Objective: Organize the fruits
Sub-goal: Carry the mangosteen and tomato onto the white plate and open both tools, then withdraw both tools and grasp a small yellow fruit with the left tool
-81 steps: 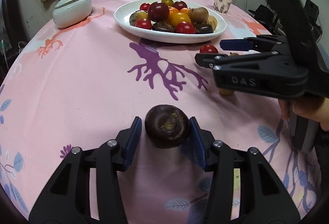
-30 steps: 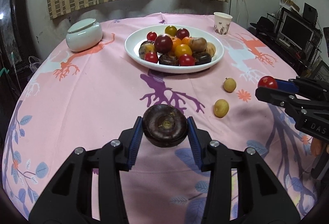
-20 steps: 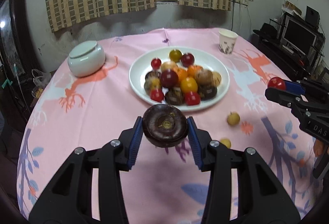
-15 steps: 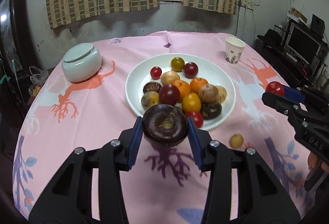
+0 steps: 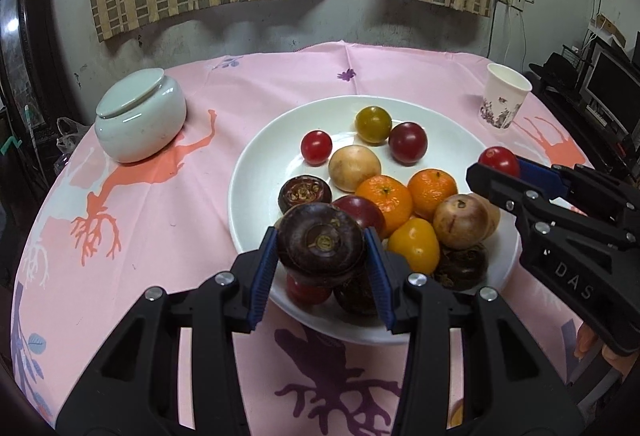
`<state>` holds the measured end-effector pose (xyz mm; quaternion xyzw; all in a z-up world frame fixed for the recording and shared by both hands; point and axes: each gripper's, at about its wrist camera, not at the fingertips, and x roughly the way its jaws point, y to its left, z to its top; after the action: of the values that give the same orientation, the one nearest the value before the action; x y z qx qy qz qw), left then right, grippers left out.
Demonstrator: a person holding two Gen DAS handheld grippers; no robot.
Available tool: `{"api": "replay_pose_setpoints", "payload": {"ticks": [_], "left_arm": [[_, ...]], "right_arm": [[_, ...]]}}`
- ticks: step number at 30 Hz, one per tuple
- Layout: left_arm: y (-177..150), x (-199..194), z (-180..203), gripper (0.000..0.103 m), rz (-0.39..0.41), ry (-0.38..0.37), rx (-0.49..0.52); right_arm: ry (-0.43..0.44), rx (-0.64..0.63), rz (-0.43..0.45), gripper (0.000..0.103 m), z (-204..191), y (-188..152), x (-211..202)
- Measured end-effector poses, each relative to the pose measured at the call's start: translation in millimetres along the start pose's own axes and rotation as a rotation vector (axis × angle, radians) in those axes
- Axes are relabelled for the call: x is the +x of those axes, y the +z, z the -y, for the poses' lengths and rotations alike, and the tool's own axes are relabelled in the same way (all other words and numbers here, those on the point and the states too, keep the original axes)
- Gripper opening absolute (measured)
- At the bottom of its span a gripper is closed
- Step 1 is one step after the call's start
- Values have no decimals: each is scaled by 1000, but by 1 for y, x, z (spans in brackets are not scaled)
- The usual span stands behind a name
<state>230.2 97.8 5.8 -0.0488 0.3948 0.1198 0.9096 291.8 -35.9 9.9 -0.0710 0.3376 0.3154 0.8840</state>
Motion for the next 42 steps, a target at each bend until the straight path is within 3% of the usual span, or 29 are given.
{"api": "replay_pose_setpoints", "payload": {"ticks": [4, 6, 19, 21, 23, 29, 35, 42], "left_arm": [[3, 1, 1, 48, 16, 27, -14], [4, 2, -1, 68, 3, 21, -35], [-3, -37, 1, 70, 36, 9, -23], [-8, -50, 2, 74, 49, 11, -12], [-15, -63, 3, 77, 58, 3, -5], [-44, -87, -4, 82, 32, -29, -36], [-81, -90, 21, 83, -8, -57, 45], [-111, -73, 58, 83, -75, -73, 120]], "right_arm": [[37, 70, -35, 33, 7, 2, 13], [46, 97, -41, 33, 10, 2, 15], [58, 114, -21, 37, 17, -15, -34], [59, 114, -20, 44, 16, -21, -44], [58, 128, 3, 61, 16, -30, -62], [46, 164, -68, 63, 20, -65, -92], [64, 185, -100, 63, 18, -108, -113], [56, 257, -101, 64, 41, -129, -115]]}}
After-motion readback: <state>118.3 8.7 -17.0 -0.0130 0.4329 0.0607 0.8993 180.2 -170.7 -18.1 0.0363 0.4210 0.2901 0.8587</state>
